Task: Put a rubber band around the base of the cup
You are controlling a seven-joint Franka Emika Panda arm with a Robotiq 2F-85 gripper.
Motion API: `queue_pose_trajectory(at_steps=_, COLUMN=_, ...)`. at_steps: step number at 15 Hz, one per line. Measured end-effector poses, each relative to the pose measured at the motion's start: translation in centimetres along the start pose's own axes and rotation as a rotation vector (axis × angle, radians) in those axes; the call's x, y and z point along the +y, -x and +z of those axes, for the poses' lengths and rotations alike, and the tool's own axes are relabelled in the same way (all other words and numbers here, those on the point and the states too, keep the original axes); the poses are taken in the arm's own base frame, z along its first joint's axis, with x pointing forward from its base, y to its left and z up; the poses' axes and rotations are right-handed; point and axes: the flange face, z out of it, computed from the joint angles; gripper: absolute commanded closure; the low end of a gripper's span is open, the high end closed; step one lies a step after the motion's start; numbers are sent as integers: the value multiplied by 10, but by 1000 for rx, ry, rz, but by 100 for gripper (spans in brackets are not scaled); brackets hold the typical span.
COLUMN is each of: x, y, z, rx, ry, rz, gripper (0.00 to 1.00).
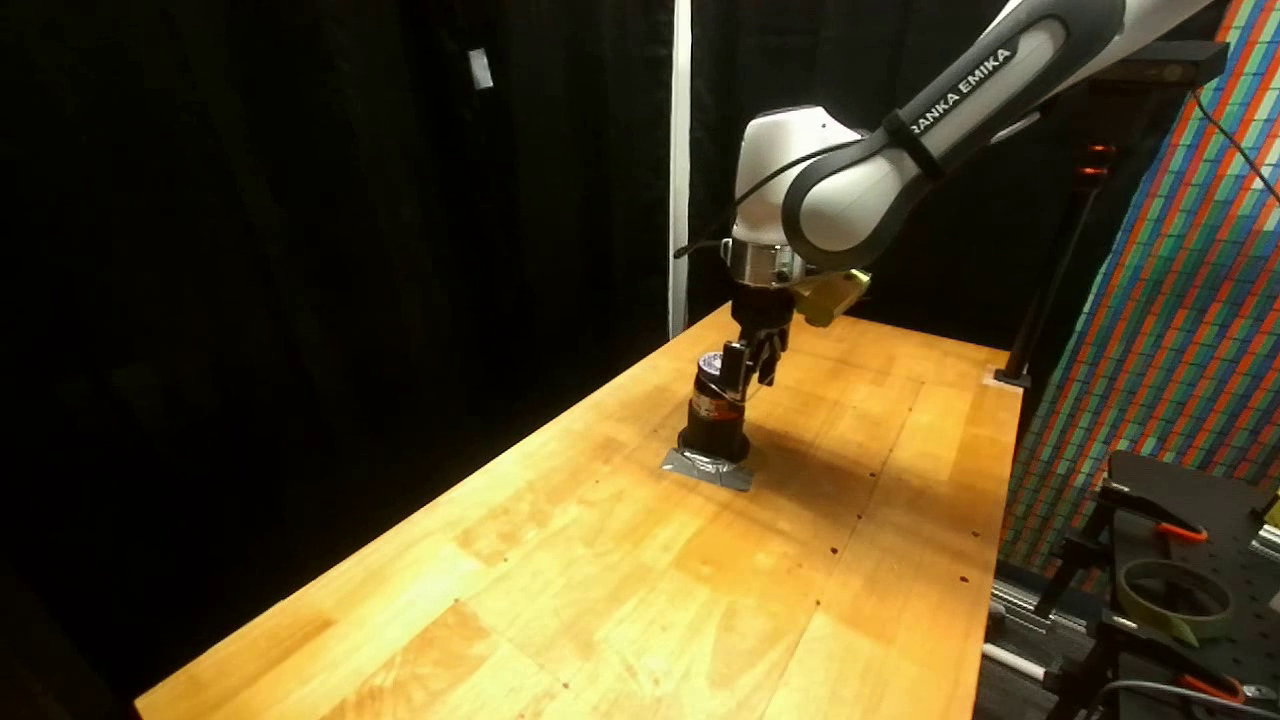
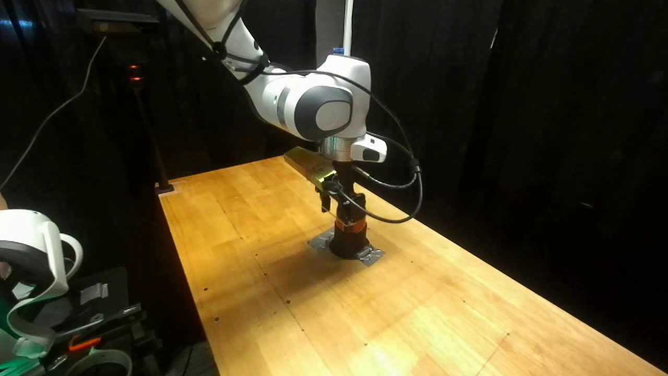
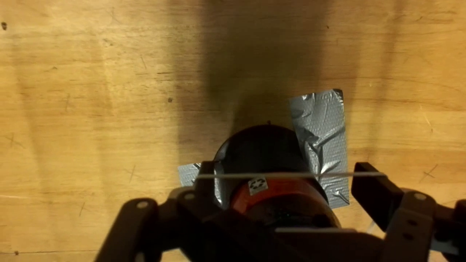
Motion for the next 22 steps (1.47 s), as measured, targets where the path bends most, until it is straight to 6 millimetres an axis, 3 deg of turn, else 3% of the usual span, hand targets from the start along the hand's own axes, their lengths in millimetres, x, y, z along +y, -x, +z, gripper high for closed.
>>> queue_pose_trajectory(at_steps=5, x=3, y=22, z=5, rx=119, ry=-6, rz=37, gripper=73)
queue_pose_trajectory(at_steps=8, x=7, y=38, z=5, rx=187, ry=-14, rz=48, gripper=91)
queue_pose_trajectory(at_steps=11, x=11, y=55, z=4, rx=275, ry=-24, rz=54, gripper=97)
queue_pose_trajectory(at_steps=13, x=12, y=66, z=0, rx=378, ry=-37, rz=57, gripper=92)
queue_pose_trajectory(at_steps=17, x=19, y=84, z=-6, rx=603, ry=-44, rz=56, gripper=91)
queue_pose_trajectory(at_steps=22, x=12, y=109, z=6, rx=783, ry=-74, rz=27, gripper=92)
